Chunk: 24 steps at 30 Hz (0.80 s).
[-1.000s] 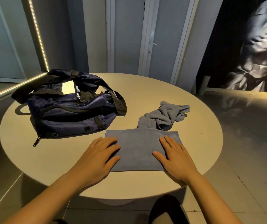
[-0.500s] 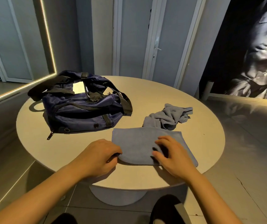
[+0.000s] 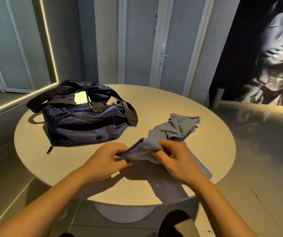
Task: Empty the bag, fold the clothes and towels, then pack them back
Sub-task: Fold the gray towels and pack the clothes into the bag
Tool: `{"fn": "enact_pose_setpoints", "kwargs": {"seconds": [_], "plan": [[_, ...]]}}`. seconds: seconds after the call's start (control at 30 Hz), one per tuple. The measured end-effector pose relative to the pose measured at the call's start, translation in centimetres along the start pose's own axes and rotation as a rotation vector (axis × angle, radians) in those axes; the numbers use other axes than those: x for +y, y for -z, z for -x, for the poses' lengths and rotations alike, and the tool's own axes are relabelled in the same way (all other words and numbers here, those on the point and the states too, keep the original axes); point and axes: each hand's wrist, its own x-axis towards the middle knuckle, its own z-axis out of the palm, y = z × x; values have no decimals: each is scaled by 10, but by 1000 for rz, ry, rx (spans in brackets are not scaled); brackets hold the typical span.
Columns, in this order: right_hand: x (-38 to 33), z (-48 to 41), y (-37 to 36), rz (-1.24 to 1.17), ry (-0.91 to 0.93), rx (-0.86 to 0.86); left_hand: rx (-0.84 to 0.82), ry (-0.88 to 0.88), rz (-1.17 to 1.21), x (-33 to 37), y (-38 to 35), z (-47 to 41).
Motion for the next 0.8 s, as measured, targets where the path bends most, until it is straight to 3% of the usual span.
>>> {"fn": "enact_pose_setpoints", "kwargs": {"seconds": [0.17, 0.37, 0.6, 0.8], "plan": [[-26, -37, 63, -222, -75, 99, 142, 70, 350, 34, 43, -33], [-45, -102, 105, -564, -183, 159, 459, 38, 622, 81, 97, -91], [-50, -149, 105, -572, -174, 191, 547, 103, 592, 90, 140, -124], [-58, -137, 91, -510, -67, 286, 472, 62, 511, 98, 157, -97]]}}
